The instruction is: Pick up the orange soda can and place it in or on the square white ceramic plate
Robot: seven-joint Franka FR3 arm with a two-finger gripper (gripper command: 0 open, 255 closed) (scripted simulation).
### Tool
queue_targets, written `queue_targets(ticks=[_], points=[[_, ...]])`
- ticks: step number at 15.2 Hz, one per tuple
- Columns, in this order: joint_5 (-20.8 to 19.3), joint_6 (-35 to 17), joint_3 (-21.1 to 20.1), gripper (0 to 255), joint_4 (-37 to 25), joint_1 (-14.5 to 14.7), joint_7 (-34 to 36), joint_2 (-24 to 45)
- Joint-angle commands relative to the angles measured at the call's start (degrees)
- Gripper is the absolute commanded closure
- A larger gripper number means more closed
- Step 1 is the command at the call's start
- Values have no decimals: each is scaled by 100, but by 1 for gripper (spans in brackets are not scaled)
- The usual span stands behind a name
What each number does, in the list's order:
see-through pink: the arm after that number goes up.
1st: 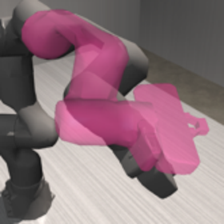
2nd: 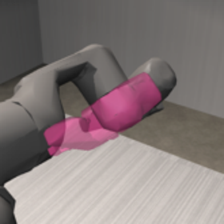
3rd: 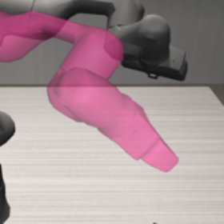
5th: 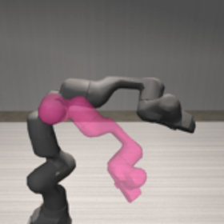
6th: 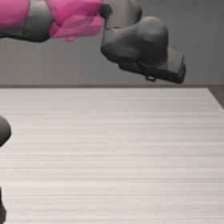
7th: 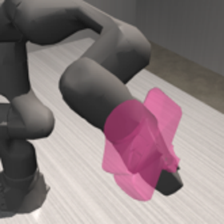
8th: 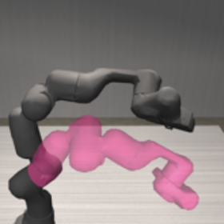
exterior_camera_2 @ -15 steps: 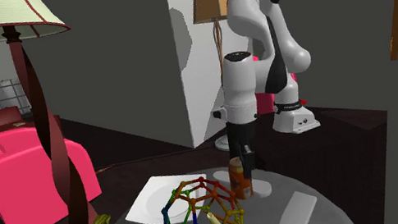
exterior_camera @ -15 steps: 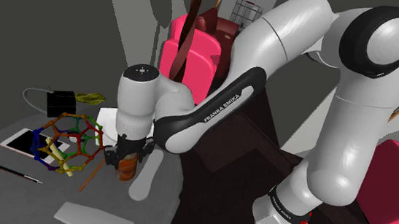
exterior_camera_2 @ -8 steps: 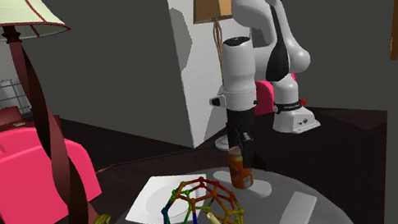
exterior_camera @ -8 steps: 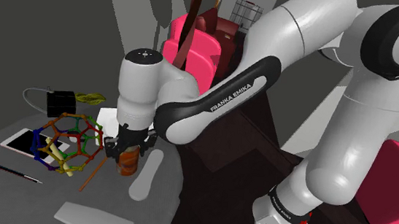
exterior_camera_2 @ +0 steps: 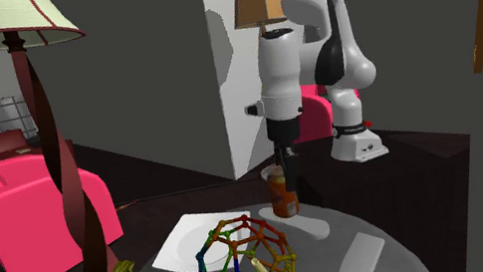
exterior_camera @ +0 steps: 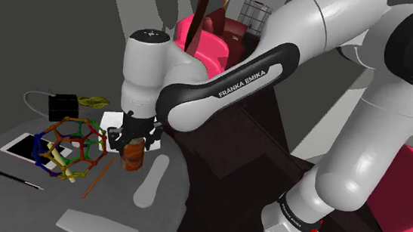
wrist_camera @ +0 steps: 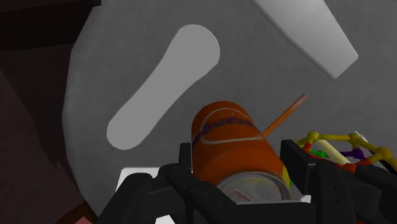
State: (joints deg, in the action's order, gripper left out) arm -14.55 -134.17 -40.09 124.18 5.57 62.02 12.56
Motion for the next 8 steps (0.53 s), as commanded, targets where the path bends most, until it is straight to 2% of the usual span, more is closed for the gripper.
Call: queue_targets(ticks=[1, 8], points=[[-56, 79, 99, 255, -189, -101, -192, 119], [-313, 531, 469, 255, -1237, -371, -855, 771]])
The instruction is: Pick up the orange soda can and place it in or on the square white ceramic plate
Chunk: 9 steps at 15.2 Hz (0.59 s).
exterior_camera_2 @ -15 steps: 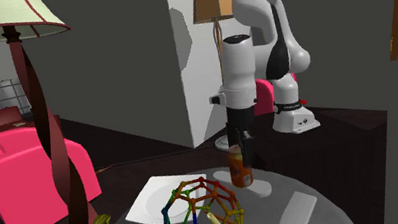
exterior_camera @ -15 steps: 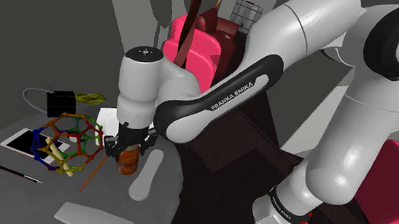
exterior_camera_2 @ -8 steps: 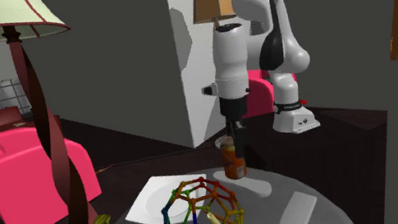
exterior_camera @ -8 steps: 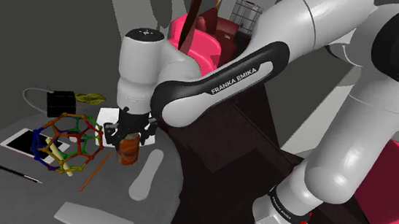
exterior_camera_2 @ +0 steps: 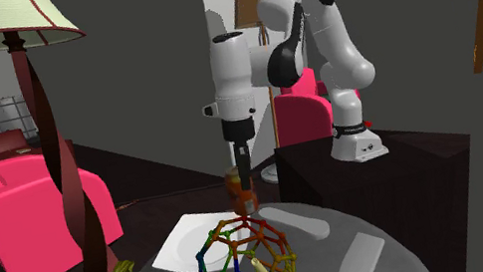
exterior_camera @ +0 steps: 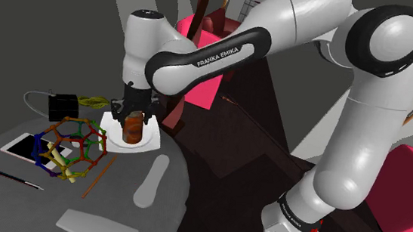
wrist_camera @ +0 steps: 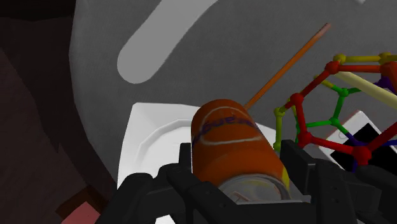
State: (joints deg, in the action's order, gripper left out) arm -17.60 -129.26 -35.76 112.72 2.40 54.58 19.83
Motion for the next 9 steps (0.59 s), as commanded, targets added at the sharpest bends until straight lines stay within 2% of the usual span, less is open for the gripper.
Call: queue_targets(ticks=[1, 7, 8, 9], points=[[-45, 117, 85, 255, -269, -81, -201, 152], [-240, 651, 365, 255, -1510, -162, -737, 887], [-286, 815, 434, 255, -1893, -160, -879, 1106], [-309, 758, 450, 255, -1866, -152, -863, 1141]])
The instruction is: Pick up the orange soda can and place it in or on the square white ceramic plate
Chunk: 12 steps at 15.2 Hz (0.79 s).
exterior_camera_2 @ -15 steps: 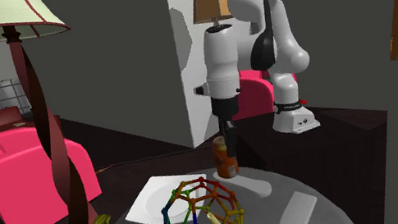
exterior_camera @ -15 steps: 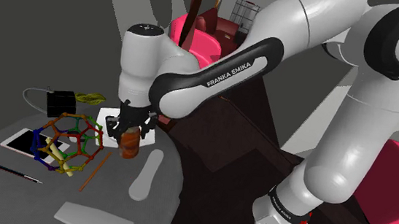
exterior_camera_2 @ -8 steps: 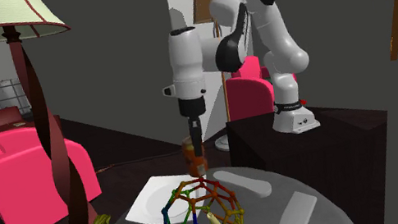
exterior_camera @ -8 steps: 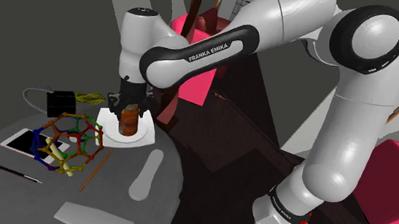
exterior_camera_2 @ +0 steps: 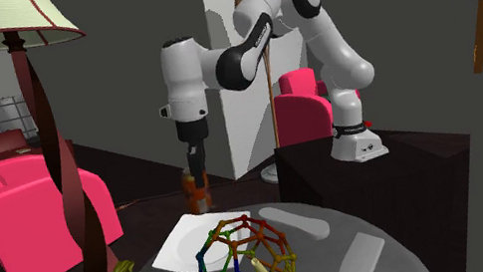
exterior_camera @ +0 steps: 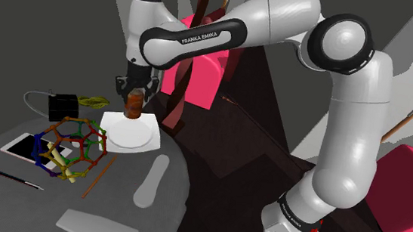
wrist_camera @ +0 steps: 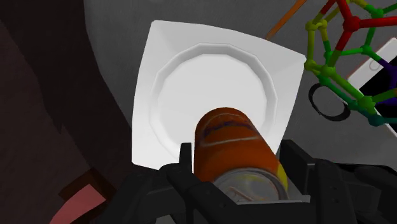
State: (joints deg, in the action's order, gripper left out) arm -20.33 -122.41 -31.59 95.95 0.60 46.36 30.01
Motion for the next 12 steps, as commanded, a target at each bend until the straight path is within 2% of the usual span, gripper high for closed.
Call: queue_targets(ticks=[1, 12], points=[[-60, 15, 49, 255, -164, 37, -25, 158], [-344, -576, 246, 255, 22, 154, 161, 605]])
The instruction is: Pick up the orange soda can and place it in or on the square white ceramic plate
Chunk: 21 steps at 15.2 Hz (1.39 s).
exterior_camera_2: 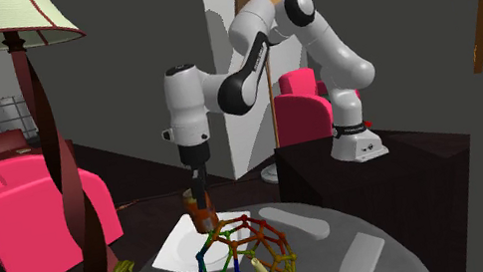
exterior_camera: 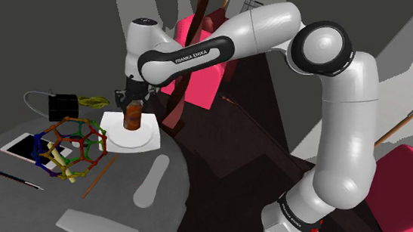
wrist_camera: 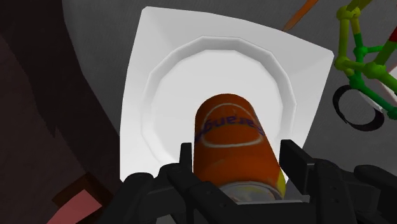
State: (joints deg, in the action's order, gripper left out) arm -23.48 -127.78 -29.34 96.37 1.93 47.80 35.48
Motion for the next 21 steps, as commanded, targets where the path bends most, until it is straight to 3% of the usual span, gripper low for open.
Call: queue_targets(ticks=[1, 13, 14, 19, 21], points=[[-56, -90, 42, 255, -12, 34, 34, 103], [-171, -302, 133, 255, 10, 94, 107, 304], [-171, -302, 133, 0, 11, 94, 108, 303], [-171, -302, 133, 0, 11, 94, 108, 304], [-36, -64, 23, 0, 6, 24, 31, 57]])
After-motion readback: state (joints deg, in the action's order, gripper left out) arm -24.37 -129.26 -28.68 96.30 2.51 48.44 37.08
